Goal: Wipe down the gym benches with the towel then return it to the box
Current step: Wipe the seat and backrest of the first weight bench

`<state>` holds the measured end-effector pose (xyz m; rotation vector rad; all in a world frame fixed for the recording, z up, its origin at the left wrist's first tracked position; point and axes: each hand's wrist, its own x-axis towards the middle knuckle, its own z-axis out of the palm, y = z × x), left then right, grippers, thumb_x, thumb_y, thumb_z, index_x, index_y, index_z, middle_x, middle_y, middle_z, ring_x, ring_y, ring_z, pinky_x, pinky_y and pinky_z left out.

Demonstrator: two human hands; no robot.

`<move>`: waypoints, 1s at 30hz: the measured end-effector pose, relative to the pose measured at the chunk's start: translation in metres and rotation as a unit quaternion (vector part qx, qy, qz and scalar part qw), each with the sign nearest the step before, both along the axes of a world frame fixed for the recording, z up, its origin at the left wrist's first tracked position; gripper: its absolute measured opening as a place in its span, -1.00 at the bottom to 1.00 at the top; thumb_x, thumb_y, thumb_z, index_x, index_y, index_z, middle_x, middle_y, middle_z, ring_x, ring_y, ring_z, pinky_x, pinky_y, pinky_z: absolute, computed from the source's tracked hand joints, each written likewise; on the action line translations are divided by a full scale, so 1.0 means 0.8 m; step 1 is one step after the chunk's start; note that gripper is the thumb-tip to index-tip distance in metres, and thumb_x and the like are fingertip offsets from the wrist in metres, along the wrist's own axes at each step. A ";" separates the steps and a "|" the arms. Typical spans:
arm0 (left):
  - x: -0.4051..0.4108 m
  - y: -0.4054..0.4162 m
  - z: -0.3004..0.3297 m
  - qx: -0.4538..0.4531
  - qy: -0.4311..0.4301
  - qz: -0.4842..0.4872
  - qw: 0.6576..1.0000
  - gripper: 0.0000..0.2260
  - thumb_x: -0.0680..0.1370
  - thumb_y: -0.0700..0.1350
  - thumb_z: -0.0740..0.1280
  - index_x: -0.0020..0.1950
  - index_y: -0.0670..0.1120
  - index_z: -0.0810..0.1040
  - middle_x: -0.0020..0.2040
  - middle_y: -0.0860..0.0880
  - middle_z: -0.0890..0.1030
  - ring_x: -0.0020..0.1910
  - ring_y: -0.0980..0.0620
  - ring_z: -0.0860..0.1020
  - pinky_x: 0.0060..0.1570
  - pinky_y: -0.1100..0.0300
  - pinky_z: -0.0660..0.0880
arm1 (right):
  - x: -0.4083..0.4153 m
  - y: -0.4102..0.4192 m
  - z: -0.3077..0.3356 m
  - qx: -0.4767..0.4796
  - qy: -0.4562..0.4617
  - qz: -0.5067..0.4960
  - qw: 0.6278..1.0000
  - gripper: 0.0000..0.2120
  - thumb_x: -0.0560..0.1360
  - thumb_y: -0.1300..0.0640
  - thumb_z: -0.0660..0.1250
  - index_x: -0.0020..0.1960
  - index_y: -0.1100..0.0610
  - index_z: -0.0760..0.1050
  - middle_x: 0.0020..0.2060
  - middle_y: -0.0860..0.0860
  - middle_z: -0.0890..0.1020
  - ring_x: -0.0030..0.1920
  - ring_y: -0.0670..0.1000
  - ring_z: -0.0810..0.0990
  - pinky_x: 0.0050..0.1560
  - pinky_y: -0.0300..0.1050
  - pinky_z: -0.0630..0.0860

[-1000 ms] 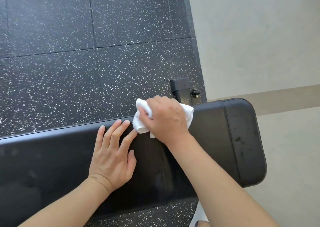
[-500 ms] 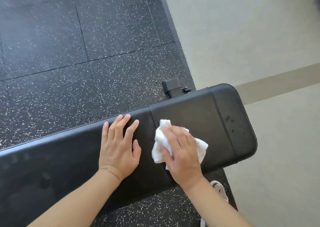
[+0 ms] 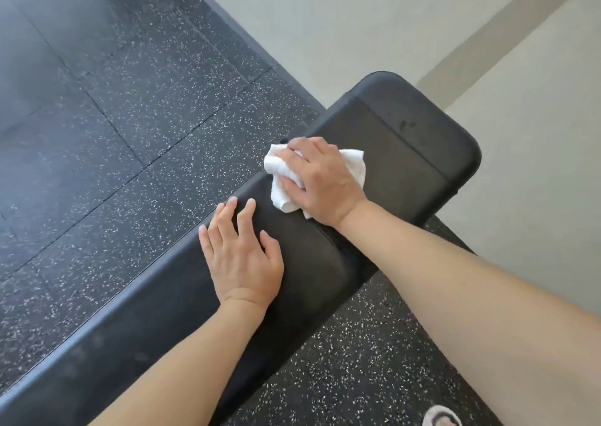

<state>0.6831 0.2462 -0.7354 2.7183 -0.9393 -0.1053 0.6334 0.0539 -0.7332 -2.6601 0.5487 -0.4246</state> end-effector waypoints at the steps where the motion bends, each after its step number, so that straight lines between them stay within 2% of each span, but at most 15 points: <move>1: 0.000 0.001 -0.001 -0.004 -0.010 -0.001 1.000 -0.51 0.53 -0.07 0.23 0.47 -0.11 0.47 0.51 -0.17 0.40 0.54 -0.24 0.33 0.55 -0.28 0.16 | 0.010 -0.006 -0.002 0.000 0.001 -0.002 1.000 -0.65 0.59 0.02 0.33 0.33 0.12 0.60 0.21 0.08 0.62 0.22 0.19 0.55 0.19 0.11 0.45; 7: -0.002 -0.001 -0.005 -0.011 -0.038 0.001 0.999 -0.51 0.54 -0.03 0.16 0.46 -0.08 0.47 0.49 -0.14 0.40 0.48 -0.23 0.37 0.53 -0.24 0.22 | 0.072 -0.032 -0.005 -0.001 0.054 -0.077 0.996 -0.70 0.60 -0.05 0.21 0.13 0.09 0.61 0.18 0.02 0.59 0.24 0.14 0.48 0.23 0.06 0.39; 11: -0.004 0.000 -0.005 -0.018 -0.032 -0.001 0.999 -0.50 0.54 0.01 0.12 0.46 -0.05 0.45 0.49 -0.11 0.41 0.47 -0.20 0.37 0.54 -0.19 0.21 | 0.006 0.005 0.004 0.045 -0.022 -0.084 0.995 -0.75 0.57 0.01 0.26 0.11 0.10 0.62 0.15 0.04 0.60 0.19 0.15 0.49 0.17 0.09 0.40; 15: -0.007 -0.001 -0.003 -0.029 -0.035 -0.004 0.999 -0.52 0.54 -0.02 0.13 0.45 -0.08 0.47 0.46 -0.12 0.43 0.45 -0.19 0.39 0.51 -0.19 0.24 | -0.095 0.062 0.001 0.056 -0.042 -0.052 0.996 -0.65 0.58 0.02 0.30 0.32 0.09 0.58 0.24 0.02 0.59 0.21 0.15 0.51 0.17 0.08 0.41; 19: -0.008 0.000 -0.004 -0.044 -0.032 0.001 0.999 -0.53 0.55 -0.02 0.13 0.44 -0.05 0.48 0.43 -0.10 0.44 0.44 -0.15 0.39 0.51 -0.18 0.25 | -0.179 0.100 -0.019 0.065 -0.106 -0.094 0.988 -0.59 0.54 0.06 0.43 0.37 0.10 0.60 0.22 0.01 0.64 0.18 0.17 0.59 0.18 0.12 0.51; 21: -0.009 0.002 -0.005 -0.042 -0.031 0.006 0.999 -0.53 0.55 0.00 0.12 0.44 -0.05 0.49 0.43 -0.09 0.44 0.43 -0.15 0.39 0.52 -0.18 0.24 | -0.194 0.112 -0.026 0.067 -0.118 -0.102 0.986 -0.56 0.55 0.05 0.42 0.42 0.09 0.57 0.22 0.00 0.63 0.20 0.16 0.57 0.22 0.11 0.50; 24: -0.009 0.002 -0.004 -0.046 -0.024 0.006 0.999 -0.52 0.55 0.00 0.12 0.45 -0.04 0.49 0.41 -0.08 0.45 0.40 -0.16 0.42 0.51 -0.18 0.25 | -0.174 0.117 -0.022 0.047 -0.121 -0.114 0.985 -0.63 0.54 0.06 0.34 0.32 0.10 0.62 0.16 0.01 0.65 0.15 0.18 0.59 0.15 0.13 0.51; 26: -0.008 0.003 -0.005 -0.047 -0.023 0.002 0.999 -0.52 0.55 0.01 0.13 0.44 -0.04 0.49 0.39 -0.08 0.46 0.37 -0.17 0.43 0.50 -0.17 0.26 | -0.139 0.112 -0.013 0.022 -0.085 -0.098 0.991 -0.66 0.51 0.07 0.31 0.24 0.13 0.63 0.13 0.05 0.65 0.12 0.20 0.60 0.09 0.13 0.51; 30: -0.004 0.006 -0.005 -0.047 -0.013 0.005 0.999 -0.54 0.56 0.01 0.15 0.44 -0.02 0.50 0.40 -0.06 0.46 0.39 -0.14 0.42 0.51 -0.14 0.25 | -0.051 0.091 0.001 -0.015 0.005 -0.057 0.998 -0.65 0.65 -0.01 0.17 0.36 0.08 0.49 0.29 0.02 0.50 0.29 0.14 0.46 0.19 0.05 0.39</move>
